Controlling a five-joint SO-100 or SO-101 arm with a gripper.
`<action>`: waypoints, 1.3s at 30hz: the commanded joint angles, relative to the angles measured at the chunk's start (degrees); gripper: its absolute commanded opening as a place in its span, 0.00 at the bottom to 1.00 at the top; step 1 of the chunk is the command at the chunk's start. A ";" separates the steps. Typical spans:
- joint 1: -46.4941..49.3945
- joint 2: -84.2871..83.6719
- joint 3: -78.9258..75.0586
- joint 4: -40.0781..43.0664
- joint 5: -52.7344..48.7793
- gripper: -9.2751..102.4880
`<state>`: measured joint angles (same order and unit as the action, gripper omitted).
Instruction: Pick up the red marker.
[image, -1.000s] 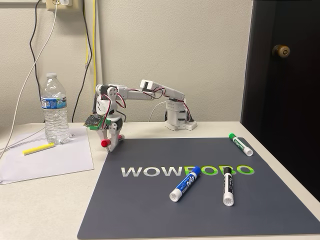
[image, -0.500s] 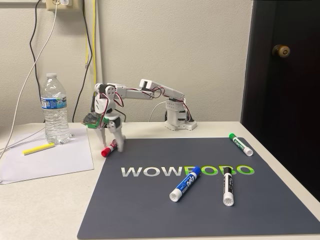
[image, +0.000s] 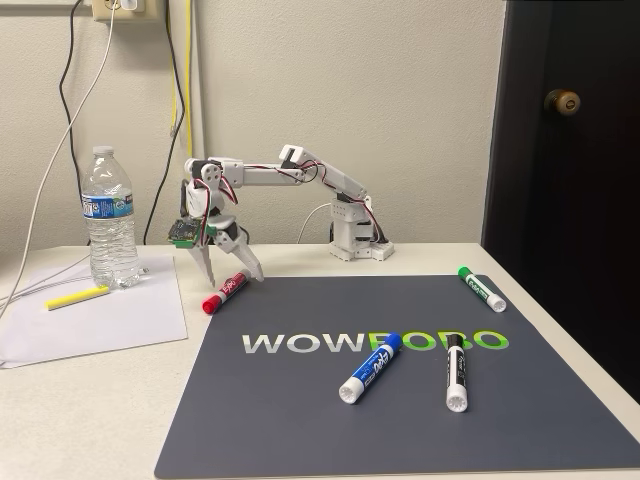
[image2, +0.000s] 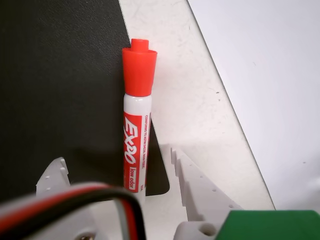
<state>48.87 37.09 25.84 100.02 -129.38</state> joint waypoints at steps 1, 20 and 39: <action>0.26 0.35 -0.79 0.18 0.44 0.50; -0.88 -2.29 -0.88 -1.32 5.10 0.24; -1.76 -2.29 -0.88 -1.23 6.50 0.13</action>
<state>47.29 34.45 25.66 99.40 -123.75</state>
